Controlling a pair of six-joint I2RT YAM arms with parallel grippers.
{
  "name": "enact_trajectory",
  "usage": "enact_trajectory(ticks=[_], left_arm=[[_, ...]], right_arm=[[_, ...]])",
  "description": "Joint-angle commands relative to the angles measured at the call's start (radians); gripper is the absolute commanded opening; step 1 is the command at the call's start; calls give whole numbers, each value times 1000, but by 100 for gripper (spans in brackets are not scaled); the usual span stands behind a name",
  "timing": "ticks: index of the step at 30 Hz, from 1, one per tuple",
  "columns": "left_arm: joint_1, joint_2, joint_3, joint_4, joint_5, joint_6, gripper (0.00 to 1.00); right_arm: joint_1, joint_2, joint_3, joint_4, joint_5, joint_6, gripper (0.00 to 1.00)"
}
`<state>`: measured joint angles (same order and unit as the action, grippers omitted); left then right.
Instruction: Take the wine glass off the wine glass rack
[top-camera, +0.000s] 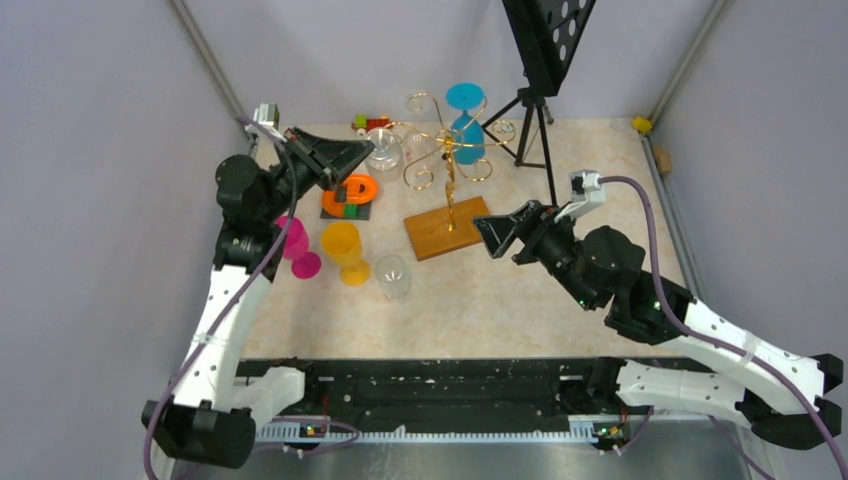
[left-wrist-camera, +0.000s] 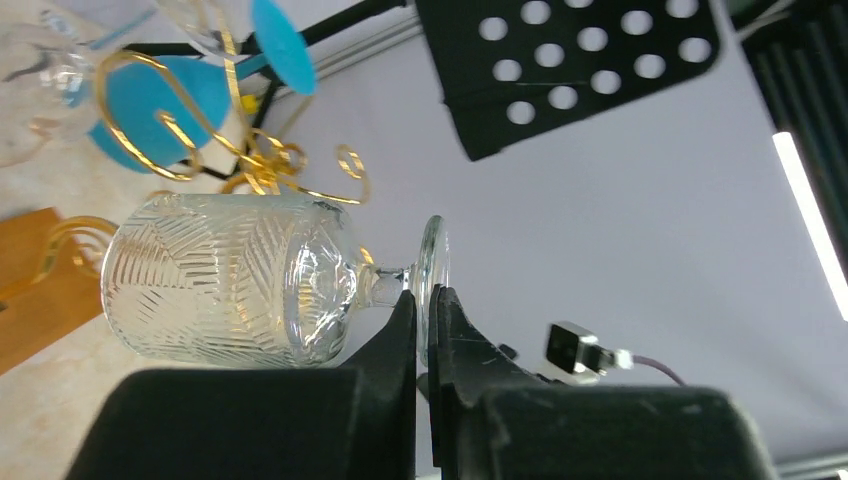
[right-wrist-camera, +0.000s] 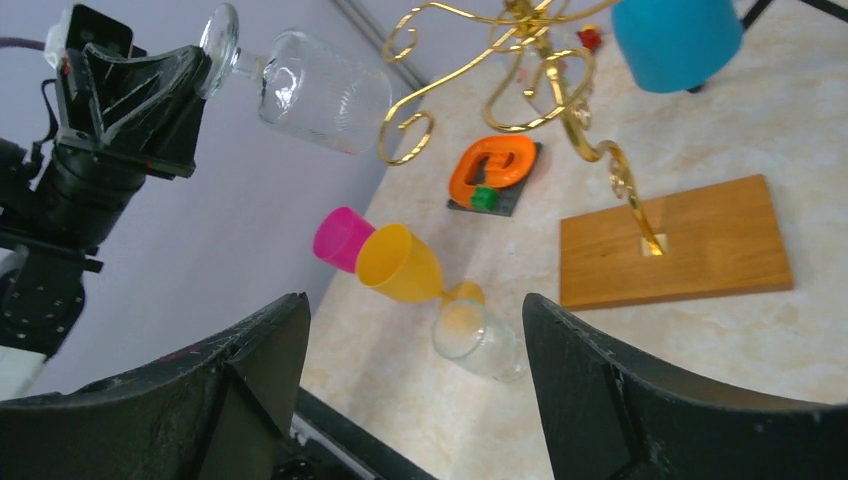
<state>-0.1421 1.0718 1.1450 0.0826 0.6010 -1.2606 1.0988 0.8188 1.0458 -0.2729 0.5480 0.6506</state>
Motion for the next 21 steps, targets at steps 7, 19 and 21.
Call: enact_trajectory(ticks=[7, 19, 21], left_arm=[[-1, -231, 20, 145, -51, -181, 0], [-4, -233, -29, 409, -14, -529, 0], [-6, -221, -19, 427, -8, -583, 0]], right_arm=[[-6, 17, -13, 259, -242, 79, 80], [-6, 130, -64, 710, -391, 89, 80], [-6, 148, -81, 805, -358, 87, 80]])
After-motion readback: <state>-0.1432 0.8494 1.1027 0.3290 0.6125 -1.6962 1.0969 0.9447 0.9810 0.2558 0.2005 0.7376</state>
